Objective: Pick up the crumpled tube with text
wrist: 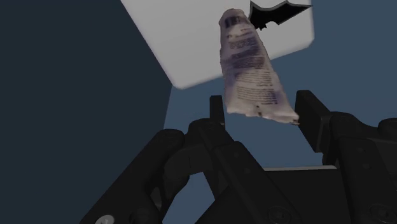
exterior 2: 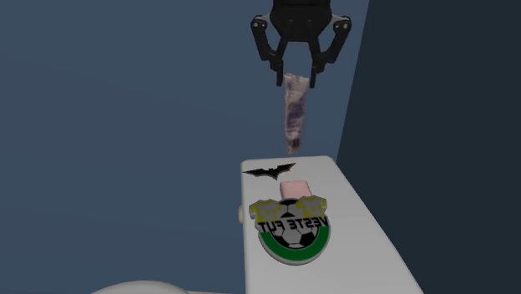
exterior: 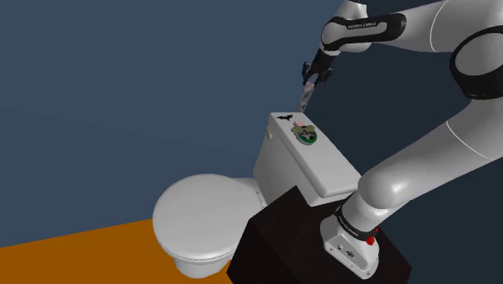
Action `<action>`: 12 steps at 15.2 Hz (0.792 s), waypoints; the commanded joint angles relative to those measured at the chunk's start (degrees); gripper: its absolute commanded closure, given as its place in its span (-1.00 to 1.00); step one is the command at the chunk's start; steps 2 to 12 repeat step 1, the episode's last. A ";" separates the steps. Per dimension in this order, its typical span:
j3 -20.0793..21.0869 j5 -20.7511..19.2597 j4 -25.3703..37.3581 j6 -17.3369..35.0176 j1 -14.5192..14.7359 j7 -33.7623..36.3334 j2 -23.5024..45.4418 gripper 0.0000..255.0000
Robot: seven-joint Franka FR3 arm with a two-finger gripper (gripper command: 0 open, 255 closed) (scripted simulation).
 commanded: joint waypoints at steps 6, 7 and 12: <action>0.03 0.00 0.31 -0.43 0.01 0.00 -0.10 1.00; 0.03 0.00 0.31 -0.43 0.01 0.00 -0.10 1.00; 0.03 0.00 0.31 -0.43 0.01 0.00 -0.10 1.00</action>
